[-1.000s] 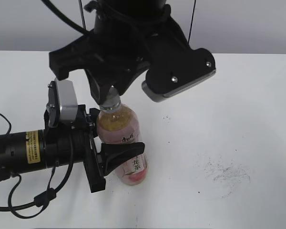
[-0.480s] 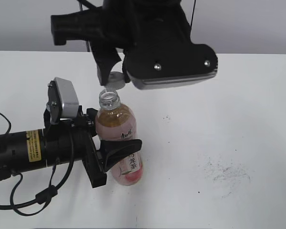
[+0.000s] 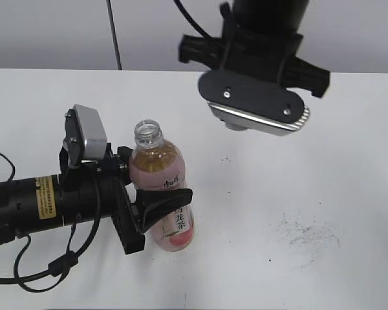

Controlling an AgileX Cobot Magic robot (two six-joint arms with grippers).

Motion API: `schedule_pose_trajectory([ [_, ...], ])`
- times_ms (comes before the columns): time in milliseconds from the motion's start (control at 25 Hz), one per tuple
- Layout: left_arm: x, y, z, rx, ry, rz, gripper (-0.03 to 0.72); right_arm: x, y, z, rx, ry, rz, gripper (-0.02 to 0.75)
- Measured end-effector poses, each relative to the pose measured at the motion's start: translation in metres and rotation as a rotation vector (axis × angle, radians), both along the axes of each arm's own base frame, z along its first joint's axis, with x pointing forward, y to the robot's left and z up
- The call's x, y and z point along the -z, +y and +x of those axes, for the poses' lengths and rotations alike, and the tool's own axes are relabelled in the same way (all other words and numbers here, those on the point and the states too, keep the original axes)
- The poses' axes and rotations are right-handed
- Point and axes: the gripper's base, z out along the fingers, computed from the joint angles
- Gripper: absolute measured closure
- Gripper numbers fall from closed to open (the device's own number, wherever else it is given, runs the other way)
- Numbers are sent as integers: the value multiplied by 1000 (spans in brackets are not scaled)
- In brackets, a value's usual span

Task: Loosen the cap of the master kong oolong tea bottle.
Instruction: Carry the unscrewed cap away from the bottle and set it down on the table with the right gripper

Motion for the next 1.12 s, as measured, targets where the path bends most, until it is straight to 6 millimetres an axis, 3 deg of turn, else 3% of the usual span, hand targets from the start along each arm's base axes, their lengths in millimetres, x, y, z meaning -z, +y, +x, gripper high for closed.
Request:
schedule_pose_trajectory([
  [280, 0, 0, 0, 0, 0, 0, 263, 78, -47, 10, 287, 208, -139, 478],
  [520, 0, 0, 0, -3, 0, -1, 263, 141, -62, 26, 547, 315, -155, 478],
  [720, 0, 0, 0, -4, 0, -1, 263, 169, -61, 27, 729, 374, -177, 475],
  [840, 0, 0, 0, -5, 2, -2, 263, 174, -60, 27, 844, 376, -180, 462],
  [960, 0, 0, 0, -5, 2, -2, 263, 174, -60, 28, 960, 368, -171, 361],
  [1080, 0, 0, 0, -6, 2, -2, 263, 175, -59, 30, 1067, 346, -135, 170],
  [1120, 0, 0, 0, -6, 2, -2, 263, 175, -59, 31, 1100, 334, -124, 138],
])
